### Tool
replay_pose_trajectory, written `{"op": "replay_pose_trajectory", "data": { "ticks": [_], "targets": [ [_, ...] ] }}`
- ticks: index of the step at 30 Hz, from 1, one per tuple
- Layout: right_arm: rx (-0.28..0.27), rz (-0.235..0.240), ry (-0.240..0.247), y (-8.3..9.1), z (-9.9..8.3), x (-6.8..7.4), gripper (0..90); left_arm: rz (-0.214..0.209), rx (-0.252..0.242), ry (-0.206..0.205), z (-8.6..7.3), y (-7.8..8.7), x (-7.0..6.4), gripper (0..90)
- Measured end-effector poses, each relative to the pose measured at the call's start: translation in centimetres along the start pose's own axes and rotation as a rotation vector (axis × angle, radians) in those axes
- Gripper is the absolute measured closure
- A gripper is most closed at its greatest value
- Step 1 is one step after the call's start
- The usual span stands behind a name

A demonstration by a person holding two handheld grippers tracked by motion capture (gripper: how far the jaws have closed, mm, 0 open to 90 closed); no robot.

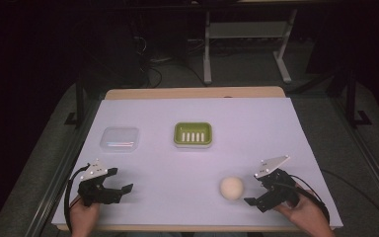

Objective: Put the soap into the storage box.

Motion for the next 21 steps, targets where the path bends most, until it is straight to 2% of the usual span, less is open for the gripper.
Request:
{"op": "replay_pose_trajectory", "data": {
  "ticks": [7,13,21],
  "targets": [
    [0.028,0.003,0.024,-0.6,0.5,0.0,13.8,0.001,0.005,-0.006,0.0,0.0,0.0,13.5],
    [0.046,0.012,0.062,-1.3,1.6,0.1,13.8,-0.001,0.005,-0.007,0.0,0.0,0.0,13.5],
    [0.082,0.02,0.084,-2.4,2.6,0.2,13.8,-0.001,0.006,-0.01,0.0,0.0,-0.1,13.5]
  ]
}}
Point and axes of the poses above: each handheld gripper's, and its own axes: y roughly backward along the jaws, z roughly out of its top, x roughly to its left, the point moved 4 cm from there along -y, roughly forward along the jaws, and after that the axes turned 9 degrees about z, right-handed, at the moved point
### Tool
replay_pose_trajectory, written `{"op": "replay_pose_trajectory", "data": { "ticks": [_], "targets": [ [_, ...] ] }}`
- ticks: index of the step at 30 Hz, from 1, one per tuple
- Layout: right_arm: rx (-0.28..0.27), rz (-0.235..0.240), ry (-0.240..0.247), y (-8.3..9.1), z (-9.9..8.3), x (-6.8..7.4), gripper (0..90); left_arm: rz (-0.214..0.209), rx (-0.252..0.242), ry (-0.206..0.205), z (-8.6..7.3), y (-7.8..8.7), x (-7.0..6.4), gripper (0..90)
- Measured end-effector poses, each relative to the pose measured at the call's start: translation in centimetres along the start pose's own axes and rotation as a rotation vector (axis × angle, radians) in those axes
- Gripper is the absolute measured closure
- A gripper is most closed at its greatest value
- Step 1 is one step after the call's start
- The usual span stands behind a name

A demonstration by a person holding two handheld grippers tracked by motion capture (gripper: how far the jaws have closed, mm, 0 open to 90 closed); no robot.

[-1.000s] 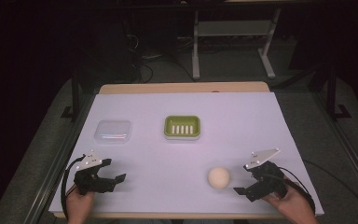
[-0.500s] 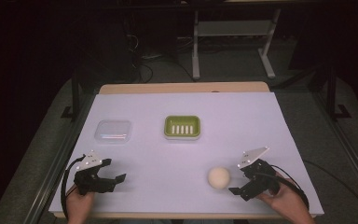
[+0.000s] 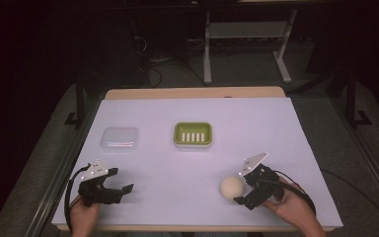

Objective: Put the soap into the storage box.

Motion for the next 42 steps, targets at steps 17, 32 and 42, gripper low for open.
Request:
{"op": "replay_pose_trajectory", "data": {
  "ticks": [17,32,42],
  "targets": [
    [0.049,0.011,0.039,-1.3,1.6,-0.2,13.8,-0.002,-0.007,-0.011,0.1,0.0,-0.1,13.5],
    [0.097,0.01,0.041,-2.5,2.2,-0.4,13.8,-0.003,-0.008,-0.011,0.1,0.0,-0.1,13.5],
    [0.121,0.014,0.041,-3.0,2.4,-0.5,13.9,-0.005,-0.01,-0.011,0.1,0.0,-0.1,13.5]
  ]
}}
Point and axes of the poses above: each handheld gripper's, and its own axes: y roughly backward along the jaws, z roughly out of its top, x roughly to its left, the point moved 4 cm from there along -y, roughly forward along the jaws, and after that the axes turned 9 degrees about z, right-handed, at the moved point
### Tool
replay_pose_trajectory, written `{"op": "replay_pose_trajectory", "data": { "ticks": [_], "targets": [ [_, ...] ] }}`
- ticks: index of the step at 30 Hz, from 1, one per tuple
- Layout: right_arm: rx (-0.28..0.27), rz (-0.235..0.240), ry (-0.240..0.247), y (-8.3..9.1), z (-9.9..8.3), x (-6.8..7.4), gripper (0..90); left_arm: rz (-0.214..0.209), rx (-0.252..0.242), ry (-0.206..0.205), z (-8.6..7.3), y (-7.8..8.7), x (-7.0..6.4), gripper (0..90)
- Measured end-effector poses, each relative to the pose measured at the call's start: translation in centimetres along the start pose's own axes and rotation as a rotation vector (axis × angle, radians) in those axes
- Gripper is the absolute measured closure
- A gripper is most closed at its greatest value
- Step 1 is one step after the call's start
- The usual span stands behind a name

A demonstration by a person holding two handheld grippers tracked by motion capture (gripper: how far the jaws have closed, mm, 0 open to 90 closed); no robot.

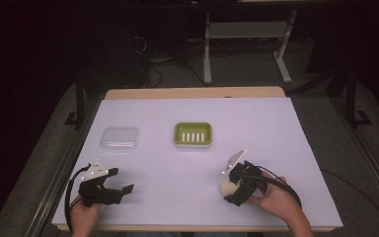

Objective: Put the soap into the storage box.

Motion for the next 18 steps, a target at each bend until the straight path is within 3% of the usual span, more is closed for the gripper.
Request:
{"op": "replay_pose_trajectory", "data": {
  "ticks": [18],
  "targets": [
    [0.019,-0.008,0.004,-0.3,0.01,0.05,15.2,-0.004,0.0,-0.002,0.04,0.01,-0.06,13.5]
  ]
}}
Point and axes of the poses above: each handheld gripper's, and its own axes: y roughly backward along the jaws, z roughly out of its top, x roughly to its left, the point moved 4 cm from there along -y, roughly forward along the jaws, and after that the axes turned 9 degrees about z, right-handed, at the moved point
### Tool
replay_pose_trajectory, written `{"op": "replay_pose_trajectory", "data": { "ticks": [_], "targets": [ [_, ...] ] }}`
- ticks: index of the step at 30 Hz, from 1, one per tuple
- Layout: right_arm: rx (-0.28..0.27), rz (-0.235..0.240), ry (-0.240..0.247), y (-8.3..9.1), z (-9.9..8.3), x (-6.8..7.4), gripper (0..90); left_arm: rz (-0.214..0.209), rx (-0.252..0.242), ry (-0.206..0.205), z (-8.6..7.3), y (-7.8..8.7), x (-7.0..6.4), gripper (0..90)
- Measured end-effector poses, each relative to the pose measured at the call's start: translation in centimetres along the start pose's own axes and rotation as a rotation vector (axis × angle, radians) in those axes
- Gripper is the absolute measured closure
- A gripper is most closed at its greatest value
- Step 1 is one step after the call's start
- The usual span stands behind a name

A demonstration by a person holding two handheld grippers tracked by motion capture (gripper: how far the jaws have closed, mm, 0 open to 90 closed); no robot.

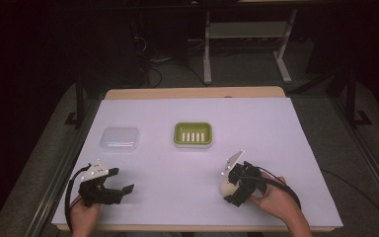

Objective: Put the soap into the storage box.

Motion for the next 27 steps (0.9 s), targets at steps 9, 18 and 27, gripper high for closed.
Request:
{"op": "replay_pose_trajectory", "data": {
  "ticks": [9,18,27],
  "targets": [
    [0.014,-0.007,0.014,-0.22,0.08,0.04,17.6,-0.003,-0.001,0.01,-0.01,-0.05,-0.07,13.5],
    [0.022,-0.006,0.015,-0.23,0.07,0.07,20.6,-0.003,0.0,0.01,-0.02,-0.06,-0.06,13.5],
    [0.027,-0.005,0.025,-0.17,0.12,0.12,22.9,-0.002,-0.001,0.011,-0.02,-0.04,-0.03,13.5]
  ]
}}
Point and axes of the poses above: each handheld gripper's, and its own axes: y roughly backward along the jaws, z roughly out of its top, x roughly to its left, the point moved 4 cm from there along -y, roughly forward along the jaws, and after that the axes turned 9 degrees about z, right-handed, at the moved point
